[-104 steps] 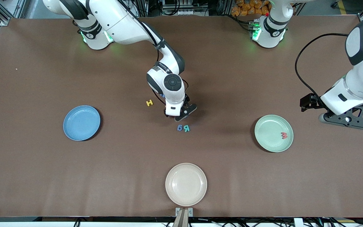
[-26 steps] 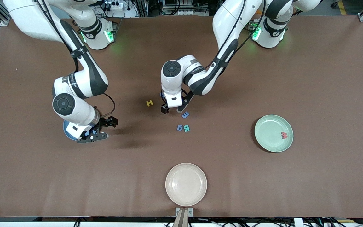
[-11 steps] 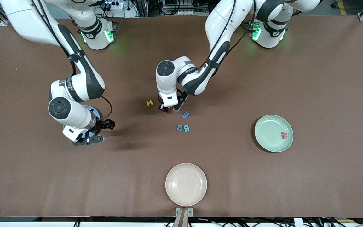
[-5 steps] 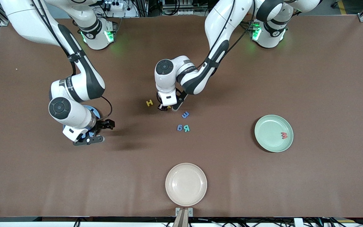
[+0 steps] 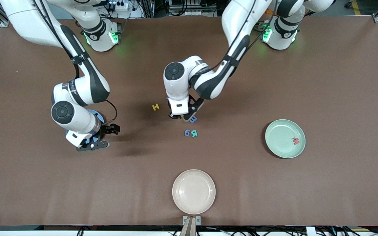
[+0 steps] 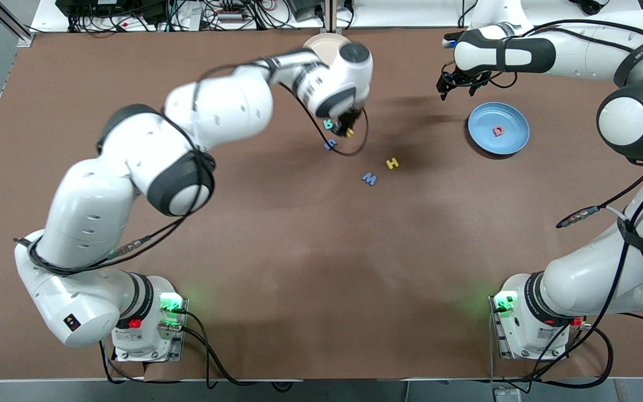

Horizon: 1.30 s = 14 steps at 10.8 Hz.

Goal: Sort uppercase to blue plate, lowercase to green plate
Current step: 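Place the h on the green plate while the right gripper reaches letters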

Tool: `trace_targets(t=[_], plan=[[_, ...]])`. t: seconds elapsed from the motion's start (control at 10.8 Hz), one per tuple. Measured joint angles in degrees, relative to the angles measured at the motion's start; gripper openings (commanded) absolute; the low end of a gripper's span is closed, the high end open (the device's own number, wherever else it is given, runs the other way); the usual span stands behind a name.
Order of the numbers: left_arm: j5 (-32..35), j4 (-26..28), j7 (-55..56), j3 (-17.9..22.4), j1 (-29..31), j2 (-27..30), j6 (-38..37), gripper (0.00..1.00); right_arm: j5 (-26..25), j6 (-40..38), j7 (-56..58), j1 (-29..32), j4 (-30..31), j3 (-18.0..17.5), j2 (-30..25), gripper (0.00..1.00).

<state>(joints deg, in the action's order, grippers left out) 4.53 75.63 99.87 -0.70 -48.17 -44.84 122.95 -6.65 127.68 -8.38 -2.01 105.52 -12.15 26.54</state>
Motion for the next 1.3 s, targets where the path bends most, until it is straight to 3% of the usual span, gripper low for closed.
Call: trace_targets(t=[0.28,0.65,1.02,1.3], plan=[[0.00,0.14,-17.16,-0.64,7.82,6.97,-10.12,0.00,0.03,0.10,-6.47,-2.68,-1.44,-0.38,0.15,1.00],[0.00,1.52,-47.29,-4.59,24.67,11.66,-19.37,0.00,0.04,-2.20,-18.56,-9.85,-8.32,-0.67,3.17,1.00],[0.02,11.06,-75.15,-5.04,40.15,10.83,-18.01,0.00,0.11,-3.29,-32.39,-18.23,-18.43,-0.78,10.90,1.00],[0.02,14.77,-79.85,-5.06,41.87,8.53,-16.07,0.00,2.80,-3.03,-39.53,-23.28,-24.60,-0.76,16.47,1.00]])
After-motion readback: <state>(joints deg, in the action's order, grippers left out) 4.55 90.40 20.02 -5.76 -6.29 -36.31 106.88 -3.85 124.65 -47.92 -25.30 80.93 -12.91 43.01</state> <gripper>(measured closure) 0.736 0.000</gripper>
